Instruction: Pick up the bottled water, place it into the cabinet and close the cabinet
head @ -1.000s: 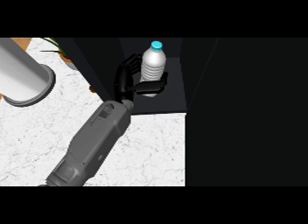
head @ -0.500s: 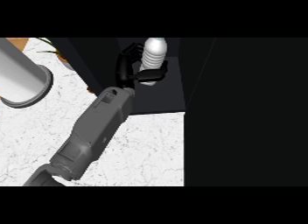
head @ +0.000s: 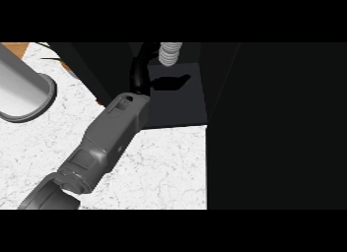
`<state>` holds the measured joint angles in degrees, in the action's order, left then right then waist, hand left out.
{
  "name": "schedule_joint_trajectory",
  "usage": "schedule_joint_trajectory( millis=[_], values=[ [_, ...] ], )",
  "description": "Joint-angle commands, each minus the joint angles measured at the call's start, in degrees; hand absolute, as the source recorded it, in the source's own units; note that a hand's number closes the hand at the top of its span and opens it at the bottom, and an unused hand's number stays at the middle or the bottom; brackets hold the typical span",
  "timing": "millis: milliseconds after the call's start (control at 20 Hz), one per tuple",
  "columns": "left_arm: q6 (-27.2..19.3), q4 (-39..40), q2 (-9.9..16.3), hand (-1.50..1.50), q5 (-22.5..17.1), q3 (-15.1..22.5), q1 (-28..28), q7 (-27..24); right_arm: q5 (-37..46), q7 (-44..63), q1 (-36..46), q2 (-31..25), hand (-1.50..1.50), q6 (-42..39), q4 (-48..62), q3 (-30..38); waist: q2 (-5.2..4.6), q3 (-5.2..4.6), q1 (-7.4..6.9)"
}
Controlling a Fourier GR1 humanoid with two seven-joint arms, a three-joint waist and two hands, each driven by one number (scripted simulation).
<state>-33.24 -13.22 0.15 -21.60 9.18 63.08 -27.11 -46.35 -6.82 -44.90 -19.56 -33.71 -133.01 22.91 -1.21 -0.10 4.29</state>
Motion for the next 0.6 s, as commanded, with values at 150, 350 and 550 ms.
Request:
schedule_joint_trajectory(
  millis=[150, 350, 550],
  values=[
    [-0.6, 4.3, 0.2, -1.5, 0.5, -1.6, 4.1, -1.0, -1.4, 0.1, -1.4, 1.4, -1.5, -1.5, -4.3, -0.4, -0.2, 0.01, 0.58],
    [4.9, 2.7, 0.5, -1.5, 0.3, -2.2, 4.4, -3.9, -0.5, 1.5, 0.0, 1.3, -1.5, 1.1, -5.2, -1.1, -0.02, -0.02, -0.58],
    [5.7, 0.1, -0.1, -1.5, -2.3, -3.6, 4.5, -7.7, -0.3, 1.8, 2.9, -0.4, -1.5, 1.7, -3.0, 0.5, 0.09, 0.01, -0.17]
  ],
)
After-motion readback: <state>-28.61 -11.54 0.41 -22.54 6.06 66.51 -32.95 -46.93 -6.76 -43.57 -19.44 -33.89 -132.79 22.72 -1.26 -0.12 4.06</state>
